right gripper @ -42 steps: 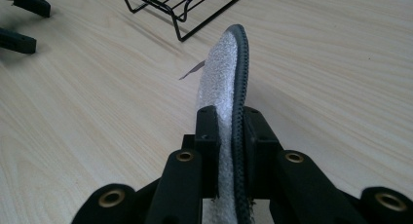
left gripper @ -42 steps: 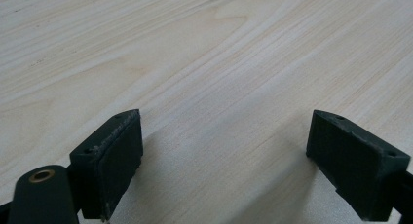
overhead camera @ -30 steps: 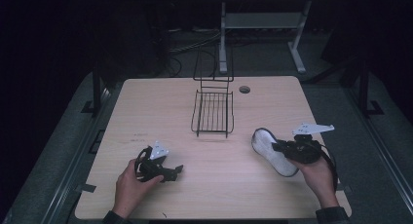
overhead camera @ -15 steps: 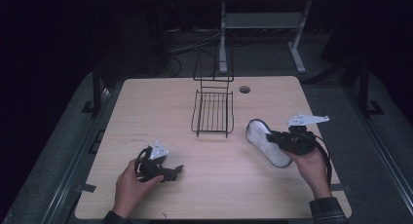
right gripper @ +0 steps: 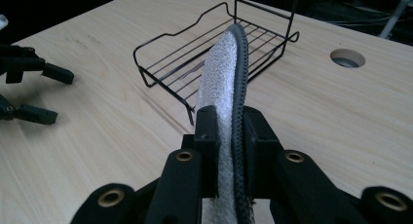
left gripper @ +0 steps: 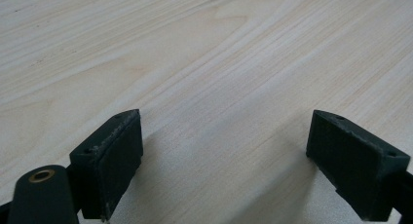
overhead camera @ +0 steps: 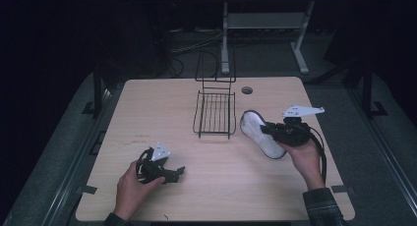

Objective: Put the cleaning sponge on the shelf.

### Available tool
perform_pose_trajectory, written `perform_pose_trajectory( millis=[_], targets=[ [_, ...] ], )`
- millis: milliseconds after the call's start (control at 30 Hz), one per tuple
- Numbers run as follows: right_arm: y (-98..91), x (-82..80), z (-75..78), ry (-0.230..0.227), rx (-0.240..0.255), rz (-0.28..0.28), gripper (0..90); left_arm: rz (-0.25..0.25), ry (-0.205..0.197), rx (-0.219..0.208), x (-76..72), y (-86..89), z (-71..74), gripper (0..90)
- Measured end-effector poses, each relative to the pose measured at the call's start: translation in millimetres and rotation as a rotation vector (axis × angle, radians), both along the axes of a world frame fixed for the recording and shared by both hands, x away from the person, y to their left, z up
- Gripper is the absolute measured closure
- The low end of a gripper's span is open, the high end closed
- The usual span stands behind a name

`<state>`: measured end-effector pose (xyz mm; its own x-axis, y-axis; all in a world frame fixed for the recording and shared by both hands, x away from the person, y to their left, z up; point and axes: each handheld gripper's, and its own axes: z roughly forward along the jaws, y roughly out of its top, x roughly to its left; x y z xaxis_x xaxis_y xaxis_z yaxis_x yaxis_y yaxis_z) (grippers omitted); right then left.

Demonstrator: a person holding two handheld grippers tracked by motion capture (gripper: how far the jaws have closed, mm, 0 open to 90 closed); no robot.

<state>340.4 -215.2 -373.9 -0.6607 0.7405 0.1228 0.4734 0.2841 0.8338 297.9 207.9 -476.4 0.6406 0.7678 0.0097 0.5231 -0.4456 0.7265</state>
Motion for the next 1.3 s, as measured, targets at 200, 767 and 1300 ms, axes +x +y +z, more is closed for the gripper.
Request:
perform_pose_trajectory(
  millis=[200,767,1300],
  targets=[
    [7.5,7.8,2.6,-0.009,0.009,0.008,78.9,-0.002,0.001,0.003,0.0,0.2,0.1,12.5],
    [38.2,40.5,12.8,-0.039,0.036,0.033,78.8,-0.001,0.004,0.003,-0.1,0.1,0.3,12.5],
    [79.7,84.5,7.9,-0.033,0.020,0.030,78.6,-0.002,0.006,0.002,-0.1,0.2,0.3,12.5]
  ],
)
